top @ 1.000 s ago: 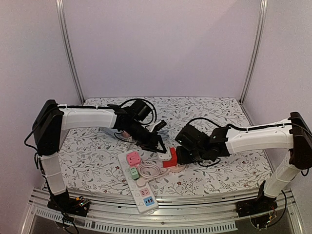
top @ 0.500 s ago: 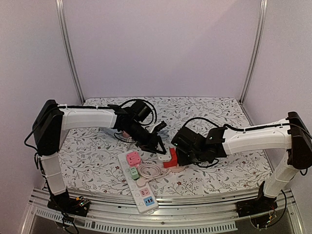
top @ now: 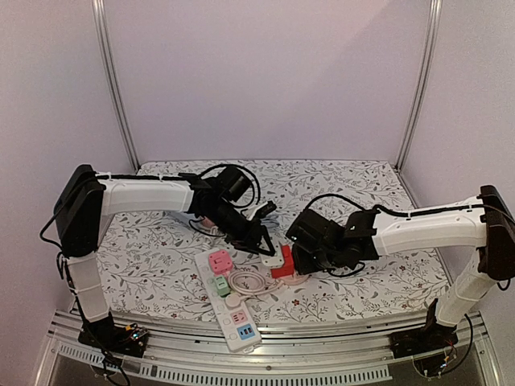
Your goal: Pull the plug off the socket
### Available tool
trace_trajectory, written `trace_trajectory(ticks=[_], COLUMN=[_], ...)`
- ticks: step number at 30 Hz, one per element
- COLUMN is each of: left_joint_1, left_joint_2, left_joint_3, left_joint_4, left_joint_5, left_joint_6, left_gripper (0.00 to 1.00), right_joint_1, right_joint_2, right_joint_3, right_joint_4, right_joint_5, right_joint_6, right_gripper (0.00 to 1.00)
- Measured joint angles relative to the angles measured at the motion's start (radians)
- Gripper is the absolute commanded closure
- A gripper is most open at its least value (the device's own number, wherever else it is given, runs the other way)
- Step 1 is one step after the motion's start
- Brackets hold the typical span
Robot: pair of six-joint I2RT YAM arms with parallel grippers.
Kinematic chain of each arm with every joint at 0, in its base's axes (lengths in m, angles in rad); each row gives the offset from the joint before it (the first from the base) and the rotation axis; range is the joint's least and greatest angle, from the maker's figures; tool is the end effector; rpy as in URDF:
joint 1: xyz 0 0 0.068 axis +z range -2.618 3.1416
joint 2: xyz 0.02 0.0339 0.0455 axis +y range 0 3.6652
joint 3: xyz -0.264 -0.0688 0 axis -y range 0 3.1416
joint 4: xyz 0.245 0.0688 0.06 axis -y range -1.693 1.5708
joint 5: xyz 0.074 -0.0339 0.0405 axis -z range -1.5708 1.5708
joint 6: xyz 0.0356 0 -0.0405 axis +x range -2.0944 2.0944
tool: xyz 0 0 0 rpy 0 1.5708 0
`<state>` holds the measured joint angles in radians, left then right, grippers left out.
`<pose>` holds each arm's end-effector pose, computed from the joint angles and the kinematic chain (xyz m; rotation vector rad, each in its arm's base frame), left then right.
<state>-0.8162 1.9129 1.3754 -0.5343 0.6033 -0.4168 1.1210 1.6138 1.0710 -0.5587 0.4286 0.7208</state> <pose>0.2587 -0.3047 0.1976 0.7896 2.7581 -1.1474 0.1526 0.2820 0.2072 -0.3724 2.4958 0.1477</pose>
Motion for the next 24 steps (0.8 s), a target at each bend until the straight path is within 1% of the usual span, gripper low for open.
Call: trace_trajectory(ticks=[5,10,13,18,24], left_joint_1=[0.000,0.000,0.000,0.000,0.000], left_joint_2=[0.000,0.000,0.000,0.000,0.000], left_joint_3=[0.000,0.000,0.000,0.002,0.003], left_joint_4=[-0.011,-0.012,-0.012,0.000,-0.003], left_joint_5=[0.007,0.008,0.007,-0.001,-0.001], left_joint_6=[0.002,0.003,0.003,0.004,0.005], left_gripper=[0.62,0.62,0.62,0.62,0.62], right_joint_1=[0.028,0.031,0.016,-0.031,-0.021], right_joint_2=[0.035,0.038,0.032,-0.021,-0.022], right_joint_3=[0.050,0.053,0.040,-0.032,-0.027], right_joint_4=[-0.056,-0.062,-0.040,0.037,0.027], right_joint_5=[0.050,0.056,0.034,-0.051,-0.039], right_joint_6=[0.001,0.001,0.001,0.009,0.006], right_gripper=[0.67,0.67,0.67,0.68,0.68])
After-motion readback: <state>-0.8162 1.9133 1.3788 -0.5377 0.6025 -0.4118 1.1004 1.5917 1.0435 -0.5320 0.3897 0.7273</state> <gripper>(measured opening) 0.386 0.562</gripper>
